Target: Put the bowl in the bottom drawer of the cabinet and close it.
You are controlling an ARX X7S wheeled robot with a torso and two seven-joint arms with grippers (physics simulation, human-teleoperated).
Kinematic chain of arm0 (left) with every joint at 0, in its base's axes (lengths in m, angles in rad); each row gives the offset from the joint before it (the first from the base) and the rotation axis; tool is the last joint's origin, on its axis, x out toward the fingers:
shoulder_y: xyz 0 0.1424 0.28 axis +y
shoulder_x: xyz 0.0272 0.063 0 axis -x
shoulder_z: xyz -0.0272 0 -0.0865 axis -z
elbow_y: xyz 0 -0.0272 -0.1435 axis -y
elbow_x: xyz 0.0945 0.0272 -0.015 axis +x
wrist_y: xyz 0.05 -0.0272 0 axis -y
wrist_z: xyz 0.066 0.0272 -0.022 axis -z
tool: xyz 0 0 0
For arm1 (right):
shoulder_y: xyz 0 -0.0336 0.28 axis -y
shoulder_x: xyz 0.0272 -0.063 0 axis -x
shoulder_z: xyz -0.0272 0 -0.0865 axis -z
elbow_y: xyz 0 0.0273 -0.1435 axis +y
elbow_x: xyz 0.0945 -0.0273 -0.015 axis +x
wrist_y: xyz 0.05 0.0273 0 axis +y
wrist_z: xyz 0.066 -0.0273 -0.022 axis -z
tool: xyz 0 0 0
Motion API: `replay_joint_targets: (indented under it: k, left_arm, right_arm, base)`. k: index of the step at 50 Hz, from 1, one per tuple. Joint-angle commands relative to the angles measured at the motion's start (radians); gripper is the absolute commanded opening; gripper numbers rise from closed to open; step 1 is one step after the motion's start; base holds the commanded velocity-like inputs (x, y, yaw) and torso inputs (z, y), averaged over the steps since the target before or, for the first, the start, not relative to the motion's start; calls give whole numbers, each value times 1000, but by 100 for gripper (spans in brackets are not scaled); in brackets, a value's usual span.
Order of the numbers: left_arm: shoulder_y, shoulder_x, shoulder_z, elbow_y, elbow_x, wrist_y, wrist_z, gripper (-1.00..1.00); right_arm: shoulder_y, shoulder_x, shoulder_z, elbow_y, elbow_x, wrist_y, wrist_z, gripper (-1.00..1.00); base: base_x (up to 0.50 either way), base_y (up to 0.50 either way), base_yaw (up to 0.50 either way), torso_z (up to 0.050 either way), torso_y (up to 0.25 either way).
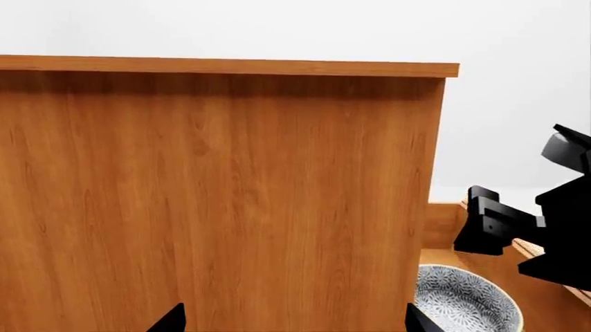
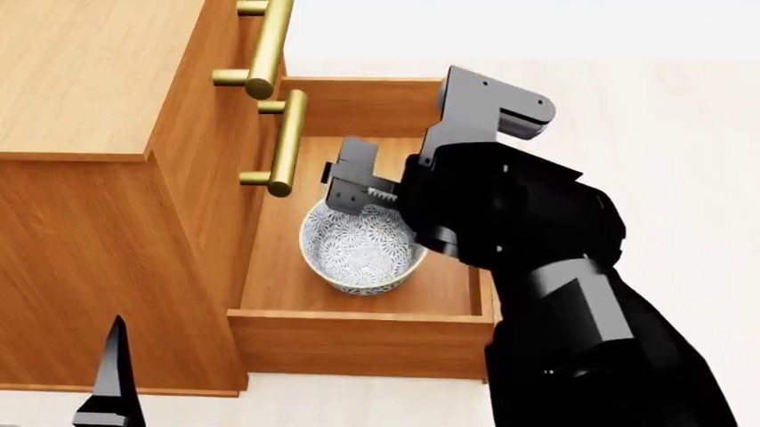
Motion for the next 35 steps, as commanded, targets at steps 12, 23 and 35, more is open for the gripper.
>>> replay_joint_targets:
  k: [12,23,35]
  left_arm:
    - [11,21,-23,29,-3,21,32,100]
    - [9,18,-23,33,-7,16,28,100]
    - [2,17,-22,41,-13,9,23,100]
  right_arm:
    - [68,-19,185,20,-177,30,-64,100]
    - [108,4,226,-4,-192,58,-56,100]
    - [-16,138,323,-408,-63,181,171,100]
  base:
    - [0,0,0,0,0]
    - [0,0,0,0,0]
    - [0,0,0,0,0]
